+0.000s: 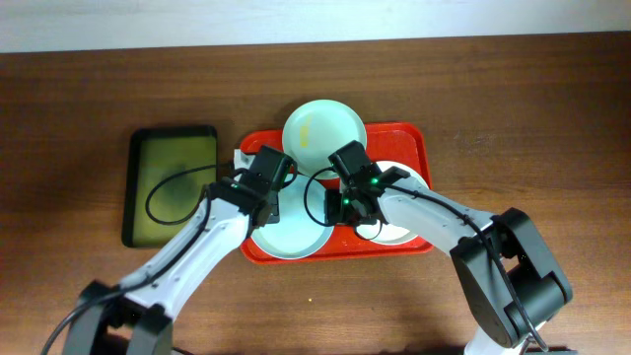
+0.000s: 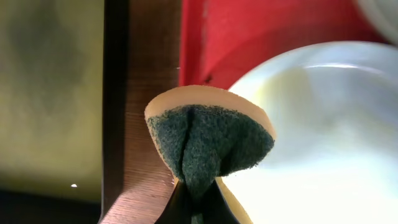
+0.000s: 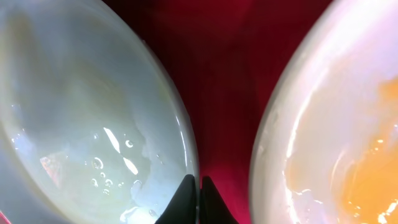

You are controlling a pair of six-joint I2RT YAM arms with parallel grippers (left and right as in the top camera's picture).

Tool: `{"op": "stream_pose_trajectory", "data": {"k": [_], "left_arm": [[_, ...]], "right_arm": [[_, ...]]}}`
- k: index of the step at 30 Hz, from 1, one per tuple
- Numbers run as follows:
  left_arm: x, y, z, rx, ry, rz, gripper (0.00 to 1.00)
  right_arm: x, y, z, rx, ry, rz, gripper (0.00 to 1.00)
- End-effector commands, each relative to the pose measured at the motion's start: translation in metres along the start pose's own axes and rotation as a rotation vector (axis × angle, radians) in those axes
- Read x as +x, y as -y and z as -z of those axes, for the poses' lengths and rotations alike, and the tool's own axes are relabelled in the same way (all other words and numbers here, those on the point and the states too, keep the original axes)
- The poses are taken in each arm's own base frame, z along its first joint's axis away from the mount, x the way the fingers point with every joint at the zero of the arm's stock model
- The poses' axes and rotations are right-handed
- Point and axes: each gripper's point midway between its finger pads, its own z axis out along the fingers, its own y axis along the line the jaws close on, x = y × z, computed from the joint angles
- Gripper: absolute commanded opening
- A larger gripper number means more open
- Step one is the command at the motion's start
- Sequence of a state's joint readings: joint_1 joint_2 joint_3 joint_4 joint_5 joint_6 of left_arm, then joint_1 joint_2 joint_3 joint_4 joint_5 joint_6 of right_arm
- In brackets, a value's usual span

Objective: Clean dirty plates on tray and stack at the side

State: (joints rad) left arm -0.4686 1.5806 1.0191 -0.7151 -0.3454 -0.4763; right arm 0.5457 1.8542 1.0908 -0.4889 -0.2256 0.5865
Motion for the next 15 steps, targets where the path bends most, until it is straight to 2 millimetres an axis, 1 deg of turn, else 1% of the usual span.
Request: {"op": "stream_pose_trajectory", "data": {"k": [1, 3, 6, 7, 9, 12, 14, 15], "left_arm": [[-0.018, 0.008, 0.033, 0.145, 0.055, 0.067, 0.0], [-0.024, 0.002, 0.047, 0.198, 0.076, 0.108, 0.0], [-0.033, -0.018, 0.068, 0.249, 0.113, 0.183, 0.0], [-0.035, -0.027, 0.074, 0.255, 0.125, 0.208, 0.0], [-0.038, -0.051, 0.084, 0.238, 0.153, 0.269, 0.0], [-0.037, -0.074, 0.089, 0.209, 0.165, 0.329, 0.0], [-0.034, -0.086, 0.086, 0.186, 0.15, 0.355, 0.0], [-0.033, -0.089, 0.085, 0.178, 0.144, 0.358, 0.0]], "right_arm": [[-0.015, -0.011, 0.021, -0.003, 0.041, 0.076, 0.04], [-0.022, -0.013, 0.034, 0.021, 0.06, 0.11, 0.04], [-0.035, -0.006, 0.063, 0.124, 0.112, 0.143, 0.04], [-0.04, -0.003, 0.077, 0.169, 0.133, 0.151, 0.04], [-0.05, -0.004, 0.103, 0.229, 0.176, 0.197, 0.04], [-0.064, -0.012, 0.135, 0.313, 0.246, 0.303, 0.04], [-0.071, -0.023, 0.158, 0.395, 0.3, 0.395, 0.04], [-0.073, -0.029, 0.166, 0.431, 0.324, 0.439, 0.04]]}}
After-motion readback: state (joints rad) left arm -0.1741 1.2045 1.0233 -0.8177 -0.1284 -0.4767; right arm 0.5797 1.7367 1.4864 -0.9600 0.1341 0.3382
